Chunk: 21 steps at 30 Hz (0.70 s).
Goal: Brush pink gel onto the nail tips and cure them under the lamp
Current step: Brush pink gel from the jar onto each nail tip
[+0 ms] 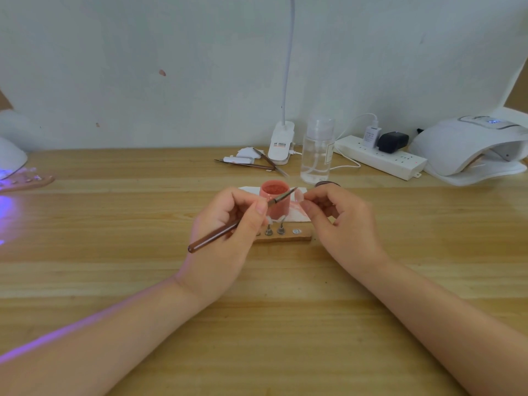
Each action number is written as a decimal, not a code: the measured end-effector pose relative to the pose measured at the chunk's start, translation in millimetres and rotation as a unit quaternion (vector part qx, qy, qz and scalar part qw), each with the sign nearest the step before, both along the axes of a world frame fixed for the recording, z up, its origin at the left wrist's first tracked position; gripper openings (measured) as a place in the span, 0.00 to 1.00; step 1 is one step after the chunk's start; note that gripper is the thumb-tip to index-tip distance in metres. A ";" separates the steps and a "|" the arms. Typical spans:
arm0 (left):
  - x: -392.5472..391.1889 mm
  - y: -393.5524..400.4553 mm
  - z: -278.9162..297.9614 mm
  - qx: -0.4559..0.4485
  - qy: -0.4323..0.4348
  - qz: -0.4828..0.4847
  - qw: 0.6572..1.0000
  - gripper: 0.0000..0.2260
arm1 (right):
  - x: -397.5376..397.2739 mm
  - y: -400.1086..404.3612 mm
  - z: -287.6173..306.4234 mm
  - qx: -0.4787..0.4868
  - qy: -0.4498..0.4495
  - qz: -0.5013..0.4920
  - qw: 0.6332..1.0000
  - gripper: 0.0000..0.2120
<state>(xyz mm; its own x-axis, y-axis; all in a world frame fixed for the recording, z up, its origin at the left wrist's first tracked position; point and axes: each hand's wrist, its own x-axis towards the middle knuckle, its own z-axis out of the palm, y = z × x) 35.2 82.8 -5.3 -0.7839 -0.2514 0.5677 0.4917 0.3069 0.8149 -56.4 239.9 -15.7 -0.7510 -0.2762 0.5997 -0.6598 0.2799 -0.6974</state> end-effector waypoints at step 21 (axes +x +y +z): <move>-3.5 -0.9 2.1 0.049 0.008 -0.003 0.999 0.07 | 1.2 0.5 -0.5 -0.017 -0.020 0.029 0.999 0.03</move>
